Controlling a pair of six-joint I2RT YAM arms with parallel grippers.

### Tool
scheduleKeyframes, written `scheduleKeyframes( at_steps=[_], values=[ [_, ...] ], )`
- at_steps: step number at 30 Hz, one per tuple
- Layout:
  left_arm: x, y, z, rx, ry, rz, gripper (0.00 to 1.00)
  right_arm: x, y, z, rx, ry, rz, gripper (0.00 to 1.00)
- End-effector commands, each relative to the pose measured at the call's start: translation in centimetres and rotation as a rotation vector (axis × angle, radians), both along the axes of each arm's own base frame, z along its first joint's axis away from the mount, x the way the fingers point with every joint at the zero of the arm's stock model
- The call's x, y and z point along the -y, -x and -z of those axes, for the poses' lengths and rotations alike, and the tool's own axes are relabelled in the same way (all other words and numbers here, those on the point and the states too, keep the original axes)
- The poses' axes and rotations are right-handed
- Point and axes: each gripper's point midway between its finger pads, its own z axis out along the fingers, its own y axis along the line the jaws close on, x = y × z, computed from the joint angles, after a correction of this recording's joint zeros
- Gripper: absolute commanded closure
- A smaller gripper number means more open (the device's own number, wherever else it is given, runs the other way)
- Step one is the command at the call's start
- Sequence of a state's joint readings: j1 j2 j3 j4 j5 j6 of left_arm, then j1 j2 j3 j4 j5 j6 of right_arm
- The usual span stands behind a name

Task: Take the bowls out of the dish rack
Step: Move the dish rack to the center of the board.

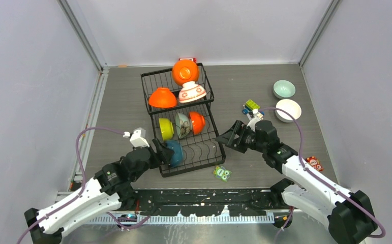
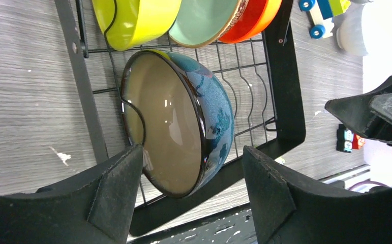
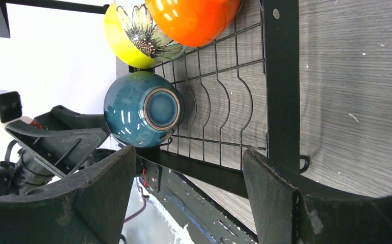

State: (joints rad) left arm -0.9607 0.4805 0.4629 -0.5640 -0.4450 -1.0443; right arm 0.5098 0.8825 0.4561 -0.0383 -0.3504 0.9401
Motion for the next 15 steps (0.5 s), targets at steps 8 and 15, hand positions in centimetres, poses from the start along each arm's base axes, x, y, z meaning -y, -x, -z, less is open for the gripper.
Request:
scheduleKeyframes(
  at_steps=[8,15],
  values=[
    [4.1,-0.3,-1.8,0.034,0.209,0.148,0.35,0.7,-0.9,0.8,0.025,0.177,-0.037,0.25],
    [4.6,-0.3,-1.0,0.023,0.256,0.153,0.5,0.9,-0.9,2.2,0.009,0.282,-0.065,0.28]
  ],
)
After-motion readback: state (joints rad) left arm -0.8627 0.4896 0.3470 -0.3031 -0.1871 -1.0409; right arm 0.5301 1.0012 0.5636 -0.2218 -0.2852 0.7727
